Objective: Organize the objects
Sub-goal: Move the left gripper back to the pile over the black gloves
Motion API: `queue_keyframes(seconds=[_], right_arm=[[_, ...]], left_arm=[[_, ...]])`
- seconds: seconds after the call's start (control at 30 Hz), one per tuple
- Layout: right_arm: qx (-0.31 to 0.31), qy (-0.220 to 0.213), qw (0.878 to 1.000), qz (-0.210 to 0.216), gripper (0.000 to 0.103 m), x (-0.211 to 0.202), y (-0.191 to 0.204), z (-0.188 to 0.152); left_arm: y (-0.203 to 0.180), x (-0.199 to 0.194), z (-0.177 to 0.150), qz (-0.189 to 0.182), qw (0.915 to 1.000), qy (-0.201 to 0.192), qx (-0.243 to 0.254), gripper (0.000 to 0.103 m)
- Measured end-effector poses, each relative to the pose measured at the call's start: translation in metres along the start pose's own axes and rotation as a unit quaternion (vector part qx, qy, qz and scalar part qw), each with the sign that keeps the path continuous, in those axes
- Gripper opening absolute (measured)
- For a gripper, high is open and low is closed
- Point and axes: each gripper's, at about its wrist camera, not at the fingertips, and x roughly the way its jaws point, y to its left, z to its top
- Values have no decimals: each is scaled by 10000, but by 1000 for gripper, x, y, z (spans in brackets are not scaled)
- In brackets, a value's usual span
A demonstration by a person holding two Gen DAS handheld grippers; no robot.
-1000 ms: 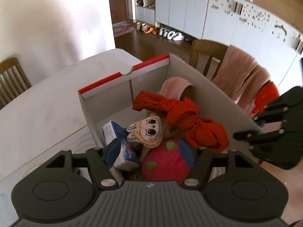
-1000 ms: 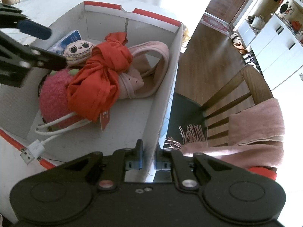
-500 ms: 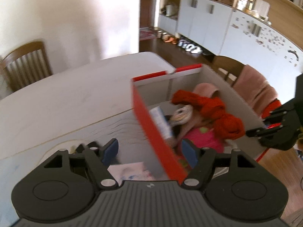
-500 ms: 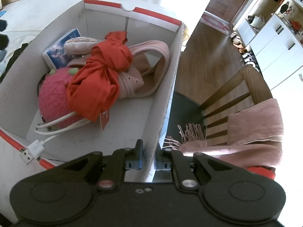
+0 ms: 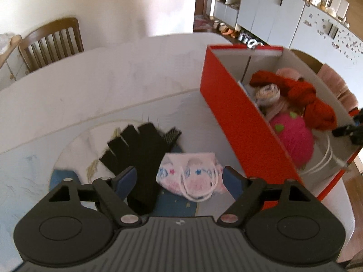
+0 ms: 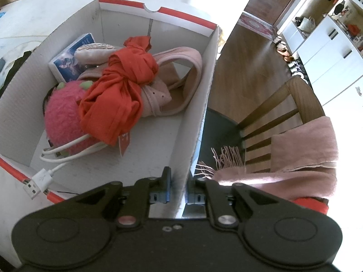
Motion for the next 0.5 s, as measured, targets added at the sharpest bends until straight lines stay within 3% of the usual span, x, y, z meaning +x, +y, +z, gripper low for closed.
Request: queue_keyframes(seconds=[0.13, 0.5], right_arm=[[-6, 18, 10000, -30, 10, 0, -2, -2], [-7, 60, 9999, -89, 11, 4, 0, 1]], left_arm=[[3, 15, -9, 23, 9999, 132, -6, 83], [41, 47, -32, 515, 9971, 506, -229, 83]])
